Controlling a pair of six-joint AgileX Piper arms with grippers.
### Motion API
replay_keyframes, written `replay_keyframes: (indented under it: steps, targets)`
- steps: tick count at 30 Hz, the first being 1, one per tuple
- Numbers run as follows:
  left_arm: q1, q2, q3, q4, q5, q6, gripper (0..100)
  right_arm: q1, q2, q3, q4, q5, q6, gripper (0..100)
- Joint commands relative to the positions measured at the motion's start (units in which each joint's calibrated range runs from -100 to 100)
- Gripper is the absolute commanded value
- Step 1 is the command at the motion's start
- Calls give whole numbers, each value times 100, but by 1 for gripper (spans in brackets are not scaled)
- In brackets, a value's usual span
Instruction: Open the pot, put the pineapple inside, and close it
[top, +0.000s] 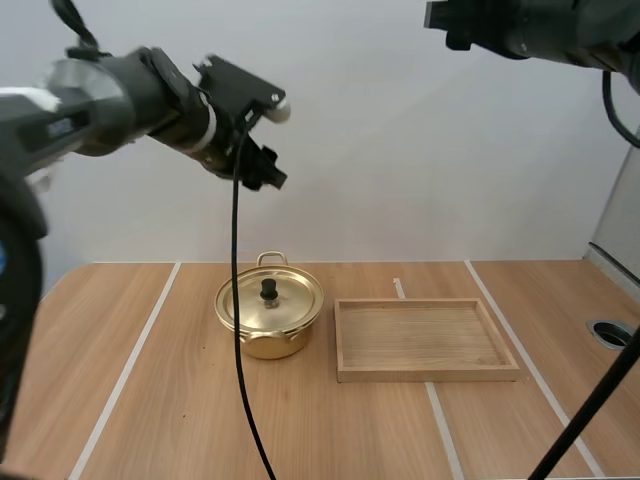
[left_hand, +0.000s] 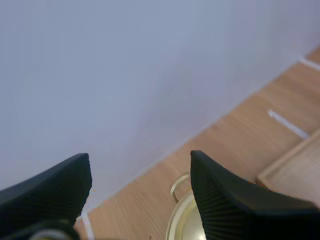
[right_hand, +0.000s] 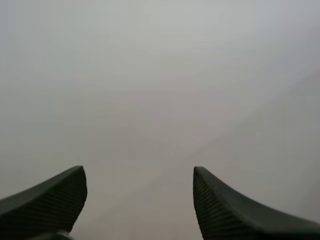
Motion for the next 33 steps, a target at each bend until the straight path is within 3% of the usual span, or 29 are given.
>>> replay_keyframes:
  steps: [1, 7, 12, 17, 25, 33]
  targets:
    - [-4, -762, -54, -725, -360, -124, 93, -30, -41, 4, 50, 488, -22, 100]
    - [-4, -1885, 257, -905, 764, -867, 93, -30, -52, 4, -522, 1091, -65, 100]
    - [-1, -3391, 1722, -823, -1854, -1230, 93, -30, -231, 464, -573, 571, -74, 100]
    - [155, -4819, 3259, -37, -3146, -1230, 93, -22, -737, 1716, -590, -1430, -336, 100]
    - [173, -6327, 4304, 189, -3192, -1502, 93, 16, -1320, 3136, -355, -2511, -319, 100]
    - [173, -7318, 4528, 198, -2381, -1520, 93, 180, -2229, 4588, -679, -3042, -501, 100]
